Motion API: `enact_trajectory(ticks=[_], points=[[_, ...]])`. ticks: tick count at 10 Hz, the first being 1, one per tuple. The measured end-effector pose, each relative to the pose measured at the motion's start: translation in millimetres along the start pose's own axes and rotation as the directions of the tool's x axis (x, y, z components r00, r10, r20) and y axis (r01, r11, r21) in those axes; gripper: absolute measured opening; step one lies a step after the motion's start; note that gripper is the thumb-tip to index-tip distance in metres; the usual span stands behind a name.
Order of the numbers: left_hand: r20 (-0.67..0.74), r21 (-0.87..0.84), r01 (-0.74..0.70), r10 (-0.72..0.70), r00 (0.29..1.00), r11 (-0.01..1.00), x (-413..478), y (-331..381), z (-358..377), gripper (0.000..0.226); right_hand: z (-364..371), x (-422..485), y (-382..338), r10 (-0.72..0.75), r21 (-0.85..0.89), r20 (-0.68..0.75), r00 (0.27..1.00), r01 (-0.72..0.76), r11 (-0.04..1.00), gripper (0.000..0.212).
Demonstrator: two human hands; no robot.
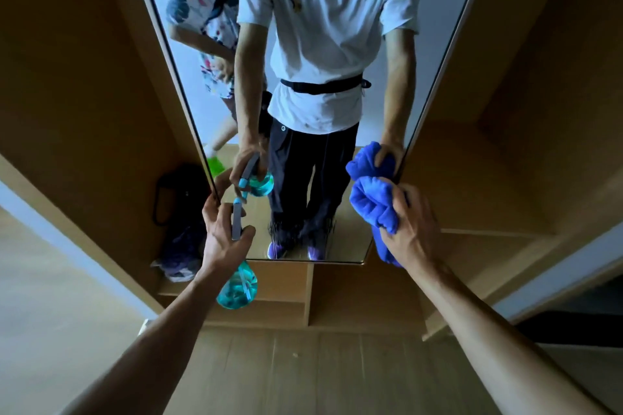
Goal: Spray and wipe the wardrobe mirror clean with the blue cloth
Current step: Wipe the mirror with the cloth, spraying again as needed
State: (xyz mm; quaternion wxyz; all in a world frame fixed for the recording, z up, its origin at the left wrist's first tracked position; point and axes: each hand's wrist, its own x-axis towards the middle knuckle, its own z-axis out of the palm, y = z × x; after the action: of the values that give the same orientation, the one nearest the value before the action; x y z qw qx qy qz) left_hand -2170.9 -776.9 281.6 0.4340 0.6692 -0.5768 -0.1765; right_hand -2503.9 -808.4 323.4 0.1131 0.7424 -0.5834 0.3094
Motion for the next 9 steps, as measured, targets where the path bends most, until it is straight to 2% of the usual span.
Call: enact_trajectory(ticks=[1,2,3,4,5,6,7,8,9], points=[[0.003,-0.007,0.024,-0.024,1.0,1.0,-0.3,1.9,-0.8,0.035,6.8,-7.3,-2.9,0.091,-0.008,-0.014,0.996,-0.091,0.996,0.049],[0.008,-0.01,0.026,-0.026,1.0,1.0,-0.2,3.8,-3.3,0.037,15.5,-15.2,-4.0,0.198,0.078,0.001,0.98,-0.198,0.977,0.042],[0.02,-0.017,0.027,-0.027,0.999,0.999,0.0,2.3,-4.8,0.037,20.4,-18.2,-5.9,0.275,0.197,0.048,0.96,-0.279,0.94,0.046],[0.044,-0.024,0.056,-0.055,0.998,0.998,1.1,-1.9,-6.6,0.034,32.3,-21.7,-1.4,0.369,0.305,0.218,0.903,-0.422,0.854,0.063],[0.048,-0.025,0.062,-0.061,0.997,0.998,1.0,-2.0,-10.8,0.035,34.2,-20.1,-11.9,0.362,0.322,0.11,0.926,-0.378,0.868,0.048],[0.03,-0.047,0.018,-0.017,0.999,0.999,-1.3,0.2,-15.7,0.046,39.9,-15.0,-27.4,0.334,0.287,-0.024,0.942,-0.313,0.905,0.03],[0.009,-0.062,-0.01,0.01,1.0,0.998,-1.4,-3.2,-19.0,0.065,47.7,-17.5,-38.6,0.321,0.285,0.073,0.944,-0.328,0.901,0.04],[0.001,-0.058,0.006,-0.006,1.0,0.998,-0.1,-4.2,-23.4,0.069,49.0,-17.5,-58.4,0.342,0.381,0.144,0.929,-0.371,0.847,0.054],[0.002,-0.072,0.047,-0.047,0.999,0.996,-0.2,-7.1,-28.3,0.052,52.1,-8.3,-89.1,0.225,0.335,-0.046,0.973,-0.197,0.921,0.031]])
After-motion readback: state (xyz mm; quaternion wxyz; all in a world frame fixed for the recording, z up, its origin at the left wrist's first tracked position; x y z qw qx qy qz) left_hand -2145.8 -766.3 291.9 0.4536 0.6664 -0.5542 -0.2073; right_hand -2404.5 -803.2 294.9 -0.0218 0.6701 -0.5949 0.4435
